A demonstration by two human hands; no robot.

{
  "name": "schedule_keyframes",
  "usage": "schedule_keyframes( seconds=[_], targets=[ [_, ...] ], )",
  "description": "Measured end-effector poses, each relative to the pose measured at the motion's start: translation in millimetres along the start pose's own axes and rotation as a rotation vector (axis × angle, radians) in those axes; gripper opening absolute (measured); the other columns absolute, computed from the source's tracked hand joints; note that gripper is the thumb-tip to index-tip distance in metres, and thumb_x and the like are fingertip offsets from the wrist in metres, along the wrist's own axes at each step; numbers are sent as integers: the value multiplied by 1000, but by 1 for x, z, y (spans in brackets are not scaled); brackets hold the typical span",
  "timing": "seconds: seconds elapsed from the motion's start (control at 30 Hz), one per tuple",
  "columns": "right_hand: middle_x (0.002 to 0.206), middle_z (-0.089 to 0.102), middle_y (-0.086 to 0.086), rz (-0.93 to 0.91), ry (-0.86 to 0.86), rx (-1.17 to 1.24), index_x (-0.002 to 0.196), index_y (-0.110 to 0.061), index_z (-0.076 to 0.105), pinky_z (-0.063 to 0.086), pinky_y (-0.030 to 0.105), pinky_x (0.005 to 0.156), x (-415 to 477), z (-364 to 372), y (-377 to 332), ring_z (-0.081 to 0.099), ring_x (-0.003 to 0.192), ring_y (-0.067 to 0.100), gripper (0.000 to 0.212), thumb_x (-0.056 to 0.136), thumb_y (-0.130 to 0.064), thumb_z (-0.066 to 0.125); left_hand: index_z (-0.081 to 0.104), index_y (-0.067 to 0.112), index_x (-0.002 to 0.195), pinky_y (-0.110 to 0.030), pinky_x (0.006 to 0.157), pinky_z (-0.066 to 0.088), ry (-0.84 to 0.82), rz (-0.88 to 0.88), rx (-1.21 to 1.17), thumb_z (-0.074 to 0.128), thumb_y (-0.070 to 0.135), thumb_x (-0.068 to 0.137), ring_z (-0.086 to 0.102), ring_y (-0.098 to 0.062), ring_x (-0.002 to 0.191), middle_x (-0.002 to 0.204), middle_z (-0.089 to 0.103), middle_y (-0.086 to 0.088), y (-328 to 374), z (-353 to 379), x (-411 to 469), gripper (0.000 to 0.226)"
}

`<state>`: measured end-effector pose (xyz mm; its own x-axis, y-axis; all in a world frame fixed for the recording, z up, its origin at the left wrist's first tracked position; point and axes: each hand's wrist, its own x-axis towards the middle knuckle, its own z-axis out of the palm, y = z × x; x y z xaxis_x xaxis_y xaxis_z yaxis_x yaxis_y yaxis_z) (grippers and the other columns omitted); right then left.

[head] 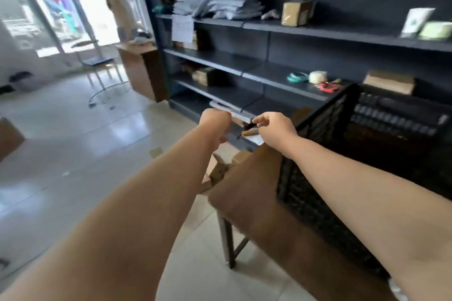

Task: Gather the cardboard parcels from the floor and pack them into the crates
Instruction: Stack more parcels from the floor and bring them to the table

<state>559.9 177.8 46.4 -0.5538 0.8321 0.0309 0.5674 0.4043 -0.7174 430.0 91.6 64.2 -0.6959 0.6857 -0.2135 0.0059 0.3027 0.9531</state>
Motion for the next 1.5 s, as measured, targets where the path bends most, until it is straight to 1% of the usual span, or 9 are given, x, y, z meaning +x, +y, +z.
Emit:
schedule_keyframes(
  seconds=[0.13,0.37,0.5,0.63,1.03,1.2,1.27,1.37,1.5],
  targets=[
    [120,62,1,-17,-132,-43,114,-21,64,50,37,90,6,79,-36,56,112,23,32,92,-7,45,61,9,116,-35,79,55,79,-185,67,46,8,98,63,-17,92,106,64,-4,-43,-78,16,23],
    [118,65,2,-56,-251,-211,106,-28,65,51,32,85,25,169,-69,59,107,23,29,92,-9,49,61,6,116,-30,50,46,186,-297,71,52,8,93,64,-24,79,97,65,-12,-104,-166,54,24],
    [117,64,2,-62,-274,-245,111,-25,67,41,25,72,47,201,-74,54,96,18,28,93,-12,50,60,9,112,-32,61,49,212,-329,94,51,9,92,67,-27,99,110,68,-16,-133,-190,82,22],
    [120,64,2,-42,-297,-246,113,-24,67,43,26,74,82,228,-70,57,107,20,29,95,-11,49,61,9,108,-34,71,48,219,-335,153,53,8,90,57,-26,85,103,66,-17,-153,-202,127,19],
    [122,64,6,139,-346,-314,111,-19,70,50,30,89,211,286,-72,58,112,25,27,94,-11,52,61,9,101,-34,74,50,149,-409,196,54,9,92,62,-27,94,100,62,-13,-173,-228,281,12],
    [124,63,6,239,-343,-324,108,-23,70,51,34,93,248,310,-56,58,113,26,31,94,-5,49,56,15,92,-29,62,49,49,-405,209,51,6,94,58,-24,86,101,60,-9,-184,-224,332,10],
    [126,62,6,286,-325,-339,108,-24,70,51,33,93,261,317,-51,57,114,26,33,94,-4,48,56,15,88,-32,69,53,18,-397,252,50,5,95,62,-26,93,106,62,-11,-188,-220,355,14],
    [129,61,3,368,-301,-364,109,-24,71,47,28,89,276,330,-45,57,115,25,33,94,-5,49,61,7,108,-36,83,54,-22,-435,284,48,4,96,64,-26,107,114,66,-14,-197,-217,391,18],
    [126,63,1,526,-228,-331,102,-25,73,48,28,91,294,356,-36,58,114,26,31,94,-7,50,58,11,102,-43,84,57,-191,-391,336,47,7,95,62,-25,89,109,65,-12,-212,-222,437,14]
  ],
)
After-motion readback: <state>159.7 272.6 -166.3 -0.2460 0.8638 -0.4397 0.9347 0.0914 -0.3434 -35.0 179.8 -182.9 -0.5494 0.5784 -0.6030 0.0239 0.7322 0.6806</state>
